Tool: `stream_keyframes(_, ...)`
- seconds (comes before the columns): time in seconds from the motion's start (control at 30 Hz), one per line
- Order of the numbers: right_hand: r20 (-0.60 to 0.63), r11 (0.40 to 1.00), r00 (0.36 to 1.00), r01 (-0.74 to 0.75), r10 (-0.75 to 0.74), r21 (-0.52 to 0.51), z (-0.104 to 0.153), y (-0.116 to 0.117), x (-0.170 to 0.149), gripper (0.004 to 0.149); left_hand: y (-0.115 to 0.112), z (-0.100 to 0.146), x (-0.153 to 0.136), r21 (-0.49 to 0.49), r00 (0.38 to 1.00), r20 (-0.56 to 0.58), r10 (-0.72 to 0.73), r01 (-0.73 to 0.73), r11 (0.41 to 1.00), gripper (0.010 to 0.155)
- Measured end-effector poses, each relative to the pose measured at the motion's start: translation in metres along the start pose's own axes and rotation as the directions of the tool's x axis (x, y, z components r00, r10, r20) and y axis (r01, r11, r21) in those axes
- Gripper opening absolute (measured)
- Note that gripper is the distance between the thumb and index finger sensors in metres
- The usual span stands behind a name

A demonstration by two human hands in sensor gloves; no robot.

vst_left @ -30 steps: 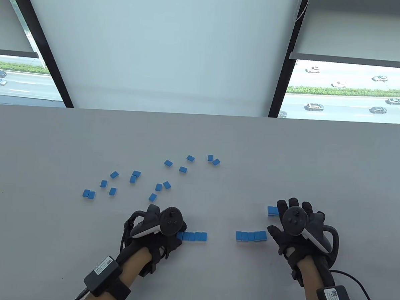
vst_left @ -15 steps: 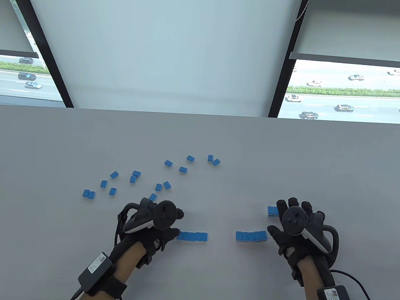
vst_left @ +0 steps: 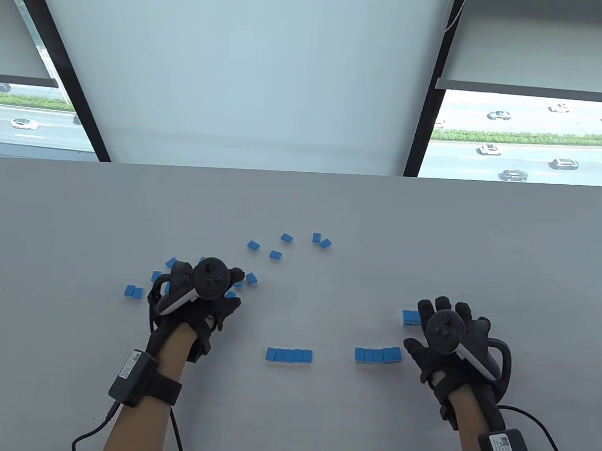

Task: Build mahjong tile wall

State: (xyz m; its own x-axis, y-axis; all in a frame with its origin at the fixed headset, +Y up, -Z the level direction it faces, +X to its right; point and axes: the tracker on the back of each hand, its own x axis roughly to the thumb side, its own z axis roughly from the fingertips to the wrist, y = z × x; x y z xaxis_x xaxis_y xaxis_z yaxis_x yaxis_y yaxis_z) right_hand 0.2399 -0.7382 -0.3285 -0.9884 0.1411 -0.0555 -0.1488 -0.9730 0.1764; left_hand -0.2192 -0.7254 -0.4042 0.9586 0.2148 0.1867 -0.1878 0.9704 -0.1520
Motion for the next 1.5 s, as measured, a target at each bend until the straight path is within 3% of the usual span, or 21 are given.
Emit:
stream_keyframes(0.17, -0.004, 1.000, 1.000, -0.003, 0.003, 0.000, 0.000, -0.001, 0.000, 0.081, -0.019, -0.005, -0.016, -0.061, 1.000, -0.009, 0.021, -0.022, 0.998, 0.076)
stream_keyframes(0.5, -0.004, 1.000, 1.000, -0.006, 0.006, -0.002, 0.000, -0.001, 0.000, 0.080, -0.025, -0.009, -0.009, -0.031, 0.997, 0.018, -0.073, 0.073, 0.997, 0.067)
stream_keyframes(0.87, -0.002, 1.000, 1.000, -0.002, 0.002, -0.005, 0.000, -0.001, -0.001, 0.080, -0.026, -0.011, -0.002, -0.020, 0.988, 0.020, -0.153, 0.153, 0.988, 0.057)
stream_keyframes(1.2, -0.001, 1.000, 1.000, -0.004, 0.004, -0.001, 0.000, -0.001, 0.000, 0.080, -0.025, -0.009, 0.000, -0.016, 0.982, 0.003, -0.189, 0.189, 0.982, 0.056)
stream_keyframes(1.5, 0.001, 1.000, 1.000, -0.001, 0.001, -0.001, 0.000, 0.000, 0.000, 0.080, -0.016, 0.007, 0.014, 0.042, 0.993, 0.023, -0.116, 0.115, 0.993, 0.058)
